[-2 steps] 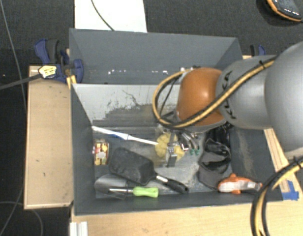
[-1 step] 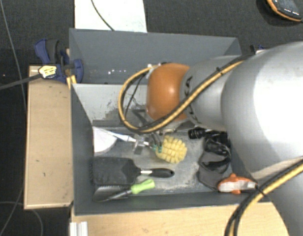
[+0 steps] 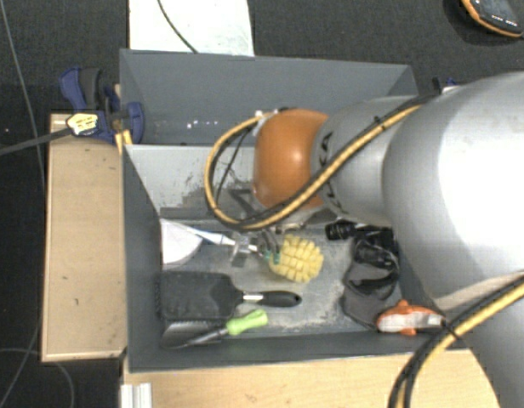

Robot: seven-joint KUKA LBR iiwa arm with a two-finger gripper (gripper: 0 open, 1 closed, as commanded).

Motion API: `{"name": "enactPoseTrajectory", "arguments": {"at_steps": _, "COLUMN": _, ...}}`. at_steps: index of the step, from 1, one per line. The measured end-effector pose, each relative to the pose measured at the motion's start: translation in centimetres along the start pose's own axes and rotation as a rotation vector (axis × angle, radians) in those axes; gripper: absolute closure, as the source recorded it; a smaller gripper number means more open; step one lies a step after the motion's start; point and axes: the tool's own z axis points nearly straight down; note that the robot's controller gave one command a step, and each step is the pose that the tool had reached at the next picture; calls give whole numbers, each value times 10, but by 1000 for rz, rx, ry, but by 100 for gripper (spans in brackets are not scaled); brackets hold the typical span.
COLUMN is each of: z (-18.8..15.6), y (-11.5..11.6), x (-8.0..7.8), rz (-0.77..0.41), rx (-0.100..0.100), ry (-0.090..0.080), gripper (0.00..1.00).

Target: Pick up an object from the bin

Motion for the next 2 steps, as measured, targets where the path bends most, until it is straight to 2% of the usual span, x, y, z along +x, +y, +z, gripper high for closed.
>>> {"name": "enactPoseTrajectory", "arguments": {"at_steps": 2, "z": -11, "y": 6, "x": 6, "rz": -5, "rx": -1, "ry": -2, "gripper": 100}}
